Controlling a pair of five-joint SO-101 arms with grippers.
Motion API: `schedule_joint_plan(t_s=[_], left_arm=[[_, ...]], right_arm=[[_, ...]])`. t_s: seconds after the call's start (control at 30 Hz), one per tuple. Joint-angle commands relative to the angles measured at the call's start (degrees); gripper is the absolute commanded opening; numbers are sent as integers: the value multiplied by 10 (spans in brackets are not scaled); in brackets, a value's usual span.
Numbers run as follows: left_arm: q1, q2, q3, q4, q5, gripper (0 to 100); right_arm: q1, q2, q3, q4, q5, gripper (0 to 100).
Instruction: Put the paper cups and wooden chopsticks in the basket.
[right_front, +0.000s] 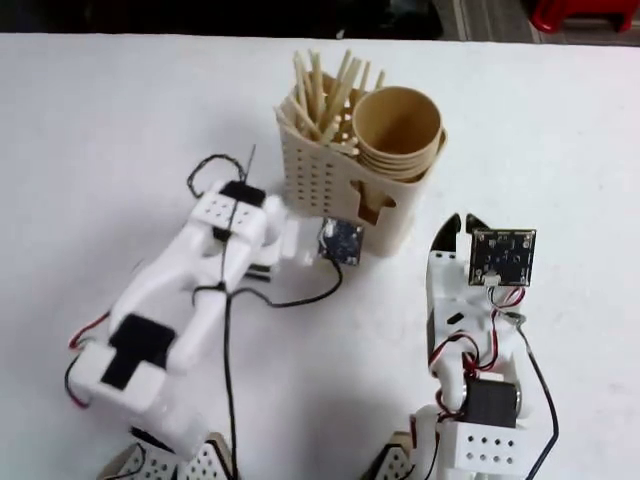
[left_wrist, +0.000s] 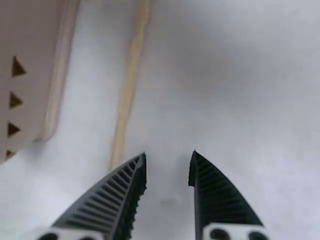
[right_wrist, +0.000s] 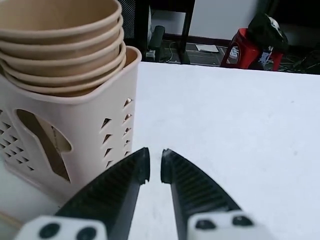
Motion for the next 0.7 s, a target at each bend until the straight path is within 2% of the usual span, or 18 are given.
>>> schedule_joint_plan(t_s=[0.0,0.5,0.67], left_arm=[[-3,38,-76,-8,-51,150],[-1,188,-215,-6,-52,150],[1,227,-261,55,-60,143]], right_arm=[[6,-6,-6,-12,9,56],[6,-7,-9,-12,12,56],[6,-7,-10,-12,12,56]])
